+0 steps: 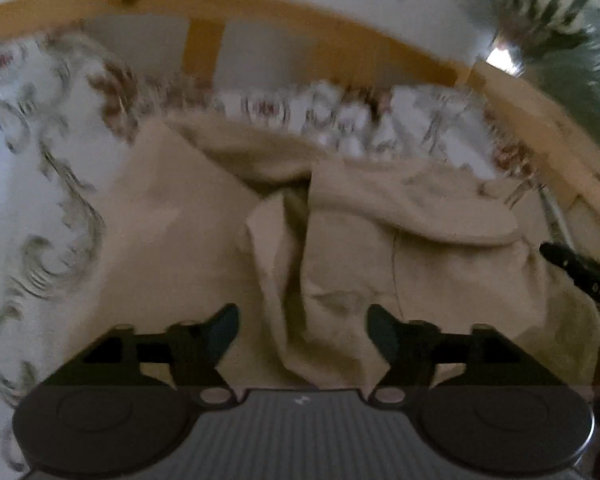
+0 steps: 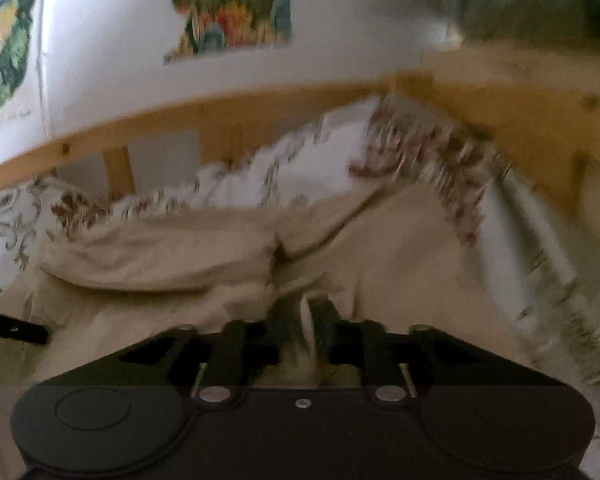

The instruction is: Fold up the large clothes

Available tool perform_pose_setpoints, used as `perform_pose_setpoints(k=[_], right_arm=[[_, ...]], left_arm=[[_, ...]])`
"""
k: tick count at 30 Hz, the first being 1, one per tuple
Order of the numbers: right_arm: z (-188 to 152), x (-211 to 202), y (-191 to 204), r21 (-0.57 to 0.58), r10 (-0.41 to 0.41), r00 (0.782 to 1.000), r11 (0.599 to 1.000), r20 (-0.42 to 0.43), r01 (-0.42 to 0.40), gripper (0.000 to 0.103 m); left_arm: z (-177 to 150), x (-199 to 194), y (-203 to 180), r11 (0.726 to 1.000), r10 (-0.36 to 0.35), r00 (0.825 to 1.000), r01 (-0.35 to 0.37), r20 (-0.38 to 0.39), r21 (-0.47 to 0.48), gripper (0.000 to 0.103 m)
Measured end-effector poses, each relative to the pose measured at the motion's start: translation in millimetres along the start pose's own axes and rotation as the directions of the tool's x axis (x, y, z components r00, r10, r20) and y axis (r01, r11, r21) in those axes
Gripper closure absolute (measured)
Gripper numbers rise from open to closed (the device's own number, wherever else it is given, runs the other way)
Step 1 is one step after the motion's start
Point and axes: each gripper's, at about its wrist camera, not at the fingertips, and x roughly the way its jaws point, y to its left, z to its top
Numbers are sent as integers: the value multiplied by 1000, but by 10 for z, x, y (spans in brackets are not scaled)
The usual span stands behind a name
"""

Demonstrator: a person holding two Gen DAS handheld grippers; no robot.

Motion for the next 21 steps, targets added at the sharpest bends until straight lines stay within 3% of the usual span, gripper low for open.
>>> perform_pose_setpoints(k=[2,4,7,9,10,11,15,17,21], right_arm=[[92,-75,122,-90,-17,996,996,83,25,53],[225,8,265,-147,12,994,989,111,5,35],[320,317,548,-250,10,992,968,122,21,34],[285,556,653,-302,-50,994,950,101,79,36],[233,700,656,-313,-86,994,944,71,104,38],[173,787,622,-311,-101,994,944,50,111,38],[-102,969,505,-287,-93,996,954,7,91,30],[-77,995,524,-280,-87,996,956,-1,83,29],[15,625,415,-204,-45,999,978,4,45,27]], left_arm=[[91,-139,-22,999,9,995,-13,95,37,21],[255,-171,-108,999,14,982,-23,190,47,17],[469,23,-309,993,70,955,-94,290,69,14],[526,280,-435,971,164,945,-205,282,123,20],[528,434,-460,955,215,945,-256,246,150,28],[518,573,-436,947,242,949,-277,204,161,29],[457,752,-187,975,214,967,-221,137,34,23],[434,741,-44,984,174,977,-169,126,-51,21],[373,525,149,988,115,985,-101,128,-113,13]])
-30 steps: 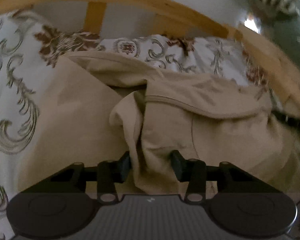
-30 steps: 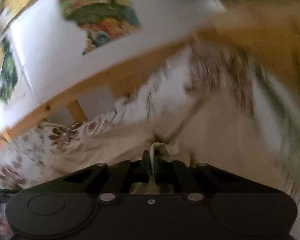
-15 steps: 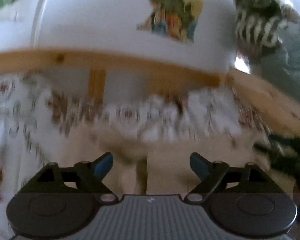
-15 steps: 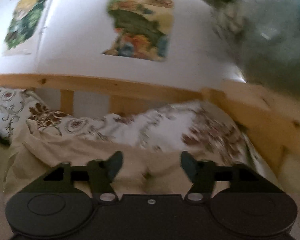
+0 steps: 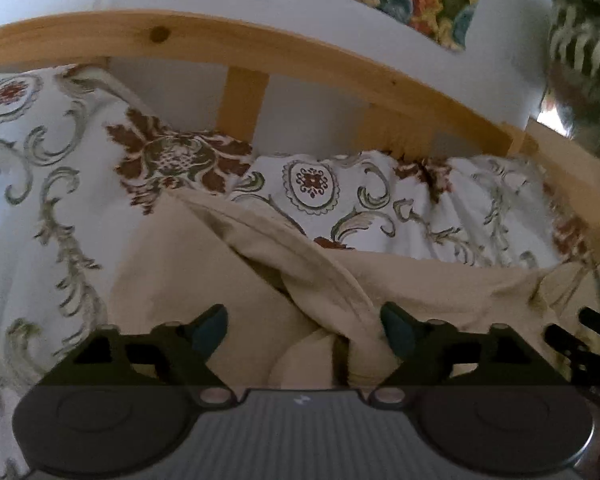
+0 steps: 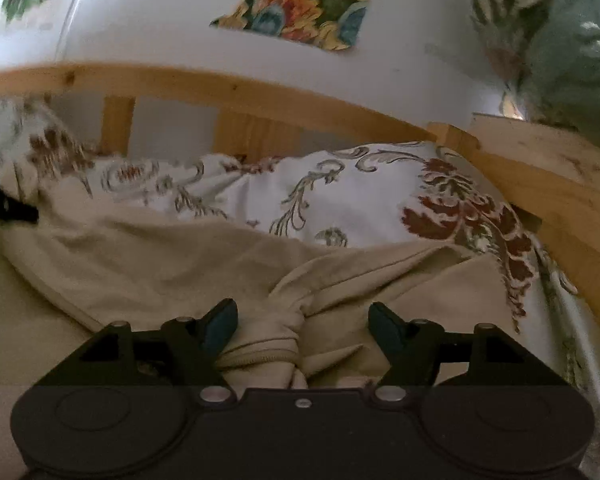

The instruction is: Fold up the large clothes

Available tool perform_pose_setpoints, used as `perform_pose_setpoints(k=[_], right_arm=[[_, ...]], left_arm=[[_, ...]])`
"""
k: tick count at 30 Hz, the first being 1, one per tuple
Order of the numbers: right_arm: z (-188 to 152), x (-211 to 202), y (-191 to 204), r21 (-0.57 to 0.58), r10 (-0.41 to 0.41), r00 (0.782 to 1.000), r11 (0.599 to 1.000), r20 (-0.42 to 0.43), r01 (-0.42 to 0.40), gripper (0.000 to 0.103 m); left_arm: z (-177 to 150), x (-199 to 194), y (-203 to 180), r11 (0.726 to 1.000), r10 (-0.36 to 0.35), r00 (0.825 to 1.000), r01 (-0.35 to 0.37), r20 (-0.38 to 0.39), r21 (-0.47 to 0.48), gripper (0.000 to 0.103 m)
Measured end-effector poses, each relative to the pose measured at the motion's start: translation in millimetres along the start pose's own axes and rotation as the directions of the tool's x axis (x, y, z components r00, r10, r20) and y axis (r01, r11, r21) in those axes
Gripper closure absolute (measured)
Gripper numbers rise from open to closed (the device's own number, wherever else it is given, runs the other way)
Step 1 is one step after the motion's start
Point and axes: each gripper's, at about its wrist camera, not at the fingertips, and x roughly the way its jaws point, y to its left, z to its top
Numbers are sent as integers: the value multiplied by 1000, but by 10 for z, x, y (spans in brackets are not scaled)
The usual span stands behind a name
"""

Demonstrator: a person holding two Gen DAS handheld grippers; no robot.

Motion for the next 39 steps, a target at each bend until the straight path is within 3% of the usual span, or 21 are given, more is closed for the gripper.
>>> perform_pose_setpoints(k=[4,10,15,20,23,25,28,29,30,33,36,39], right_arm=[[-19,-617,-78,-16,16,999,1000,48,-15,9],[-194,-1510,-118,-21,42,999,999,28,-41,1],[-270,-2287,-76,-10,80,996,997,32,-80,1],[-325,-2886,69,-108,111,993,988,-35,-114,1],[-451,-3072,201,-194,165,975,962,-150,-193,1],[-600,-3116,352,-269,204,948,925,-244,-268,1],[-873,-3155,579,-328,248,915,876,-319,-352,1],[-947,-3124,659,-340,264,894,855,-362,-391,1],[-1018,-3081,746,-367,265,875,830,-405,-421,1],[-1185,-2957,957,-431,241,850,778,-468,-457,1],[-1181,-2941,961,-426,269,862,782,-429,-456,1],[-1096,-3021,866,-426,267,910,817,-317,-388,1]], left_arm=[[-28,-380,-7,999,9,1000,-10,11,38,5],[-321,-1093,-71,992,29,999,-27,-13,122,4],[-725,-1815,-274,977,-3,1000,5,-7,215,1],[-1200,-2316,-598,942,-66,997,79,-50,325,1],[-1499,-2480,-794,908,-122,987,156,-109,390,1],[-1714,-2547,-912,873,-153,975,210,-160,441,1],[-1976,-2573,-1032,828,-177,954,276,-241,488,1],[-2058,-2571,-1064,811,-184,946,300,-269,503,1],[-2132,-2575,-1084,791,-192,937,323,-291,519,1],[-2293,-2593,-1132,744,-187,932,341,-311,574,1],[-2374,-2618,-1163,710,-151,942,314,-299,630,1],[-2383,-2599,-1164,700,-77,960,245,-270,670,1]])
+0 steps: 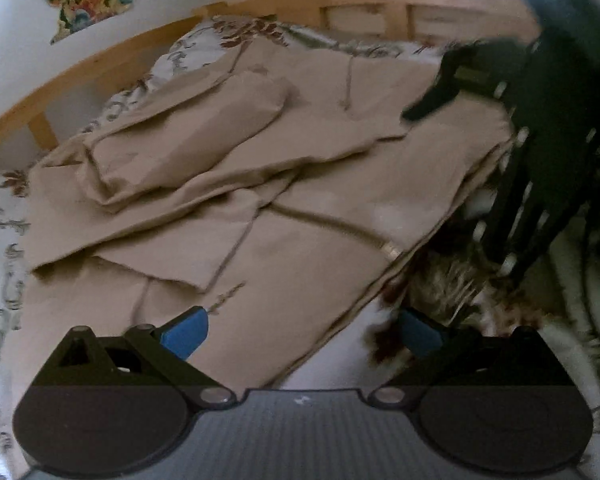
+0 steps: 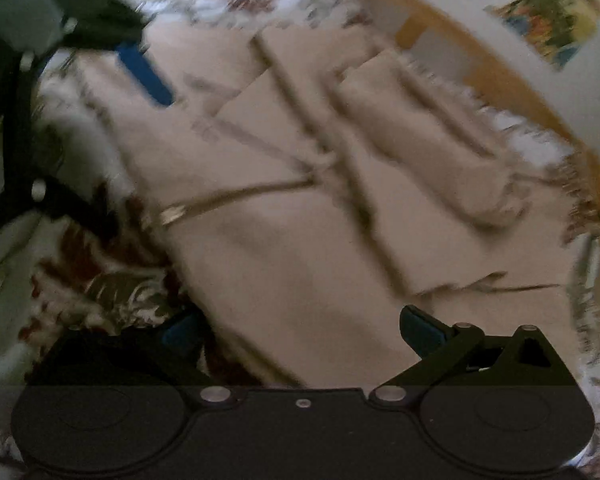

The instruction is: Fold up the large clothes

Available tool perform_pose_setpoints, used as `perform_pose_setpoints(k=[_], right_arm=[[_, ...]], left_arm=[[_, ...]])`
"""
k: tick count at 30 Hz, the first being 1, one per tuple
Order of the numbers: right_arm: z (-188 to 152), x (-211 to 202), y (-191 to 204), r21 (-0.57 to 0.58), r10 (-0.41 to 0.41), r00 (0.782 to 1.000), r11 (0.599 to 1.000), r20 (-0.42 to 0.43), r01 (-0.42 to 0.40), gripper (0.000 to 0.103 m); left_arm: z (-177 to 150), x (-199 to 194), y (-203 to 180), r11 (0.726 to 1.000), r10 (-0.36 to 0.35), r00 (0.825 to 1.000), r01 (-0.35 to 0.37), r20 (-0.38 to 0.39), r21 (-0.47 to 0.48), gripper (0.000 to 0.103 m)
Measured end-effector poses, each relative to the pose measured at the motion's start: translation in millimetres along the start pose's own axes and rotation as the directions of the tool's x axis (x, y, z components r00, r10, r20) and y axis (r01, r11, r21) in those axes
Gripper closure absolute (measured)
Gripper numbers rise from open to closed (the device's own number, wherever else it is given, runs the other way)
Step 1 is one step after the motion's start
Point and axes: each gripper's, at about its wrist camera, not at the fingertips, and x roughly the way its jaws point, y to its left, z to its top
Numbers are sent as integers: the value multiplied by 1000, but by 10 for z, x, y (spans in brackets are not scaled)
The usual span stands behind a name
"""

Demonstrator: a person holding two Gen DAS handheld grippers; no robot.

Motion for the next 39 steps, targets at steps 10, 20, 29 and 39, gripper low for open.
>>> perform_pose_setpoints(k=[10,20,29,39], right_arm=[[3,-213,-179,13,-70,985,998,160,69,1],[15,-345,-300,94,-176,964,983,201,160,1],[-7,-347,-329,115,-216,951,974,219,195,1],[-5,-366,-369,125,-272,934,961,232,248,1]], left_arm=[[54,-114,64,1000,19,1000,-19,1,-13,6],[274,-40,29,1000,-21,999,22,33,-19,8],[205,-168,95,996,86,995,-86,57,5,22],[21,-367,405,967,238,970,-233,40,-102,24]])
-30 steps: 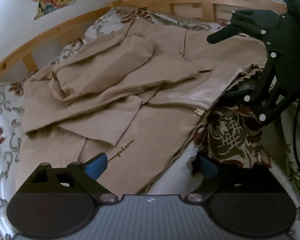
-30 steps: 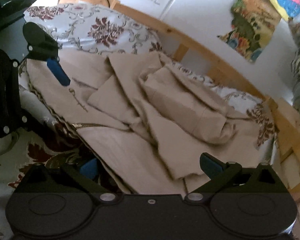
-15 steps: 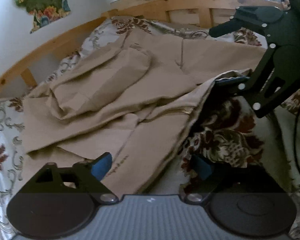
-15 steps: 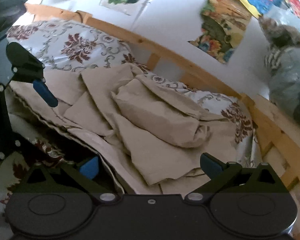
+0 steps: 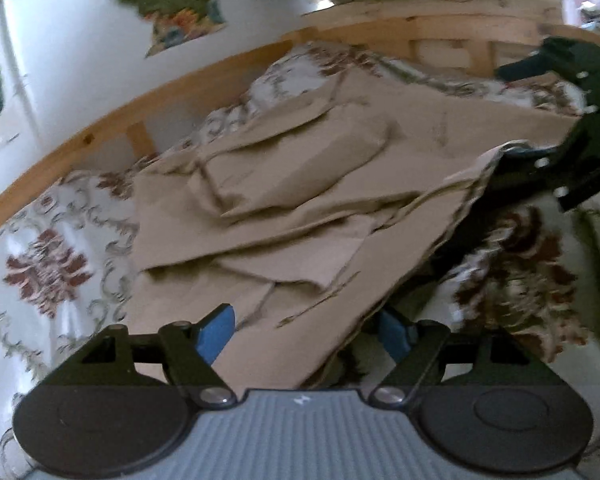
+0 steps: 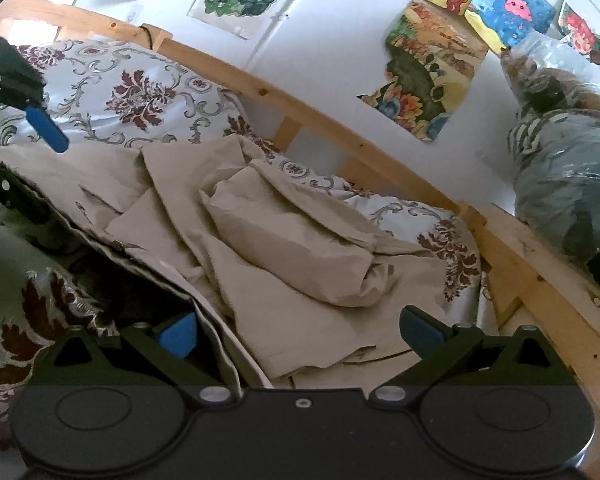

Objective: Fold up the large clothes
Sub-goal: 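Grasp the jacket edge with the left tool and lift it up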

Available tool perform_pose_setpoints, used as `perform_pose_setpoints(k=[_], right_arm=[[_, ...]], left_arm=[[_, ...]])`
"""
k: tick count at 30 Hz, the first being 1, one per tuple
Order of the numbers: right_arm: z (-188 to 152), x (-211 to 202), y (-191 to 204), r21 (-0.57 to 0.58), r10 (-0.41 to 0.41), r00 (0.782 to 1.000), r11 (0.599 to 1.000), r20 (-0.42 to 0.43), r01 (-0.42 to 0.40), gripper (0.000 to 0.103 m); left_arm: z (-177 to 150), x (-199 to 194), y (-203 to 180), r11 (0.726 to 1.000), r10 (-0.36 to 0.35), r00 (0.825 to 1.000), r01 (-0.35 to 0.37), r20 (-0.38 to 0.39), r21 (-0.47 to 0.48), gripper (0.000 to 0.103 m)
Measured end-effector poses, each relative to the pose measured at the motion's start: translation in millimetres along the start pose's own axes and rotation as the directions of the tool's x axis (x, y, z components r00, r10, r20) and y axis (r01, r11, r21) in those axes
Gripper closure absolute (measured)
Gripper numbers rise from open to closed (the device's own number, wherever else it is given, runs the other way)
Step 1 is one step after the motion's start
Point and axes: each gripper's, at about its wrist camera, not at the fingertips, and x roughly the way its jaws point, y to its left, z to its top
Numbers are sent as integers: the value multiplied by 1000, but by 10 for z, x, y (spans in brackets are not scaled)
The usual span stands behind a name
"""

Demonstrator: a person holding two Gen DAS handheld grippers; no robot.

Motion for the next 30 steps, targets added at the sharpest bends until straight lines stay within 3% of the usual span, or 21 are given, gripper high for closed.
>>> perform_pose_setpoints(k=[6,10,12,14,17,18,20,21,22,24,27,30], right_arm=[[-8,3,68,-51,-15,1000,999,-15,14,1],[-93,119,176,-160,-10,989,987,-146,-14,1],[-165,193,200,-211,-56,973,977,-224,7,2],[-233,223,158,-223,-84,952,975,-294,17,7],[-278,178,141,-273,-149,935,960,-323,59,12],[-283,160,148,-283,-162,930,957,-329,67,19],[-305,127,196,-302,-165,928,951,-335,60,39],[-321,126,236,-321,-166,927,946,-337,53,58],[-333,128,270,-335,-165,925,941,-343,44,84],[-351,123,318,-360,-169,926,932,-337,40,88],[-291,7,307,-366,-207,944,925,-256,103,94],[-204,-166,270,-356,-252,951,918,-180,176,96]], left_arm=[[-129,131,119,984,177,981,-175,-83,40,27],[-217,167,251,967,253,958,-253,-139,12,27],[-248,171,351,966,242,958,-252,-156,-48,28],[-253,152,404,966,227,963,-242,-145,-90,37],[-231,147,395,965,234,964,-246,-128,-89,50],[-234,140,388,966,227,966,-239,-121,-98,55],[-255,141,371,969,203,972,-217,-117,-121,82],[-268,143,353,968,197,973,-213,-121,-132,91],[-275,135,344,966,194,973,-211,-122,-147,92],[-271,83,354,960,188,977,-205,-104,-191,94],[-256,-87,463,942,172,983,-183,-62,-280,96],[-219,-324,522,943,174,984,-173,-24,-283,99]])
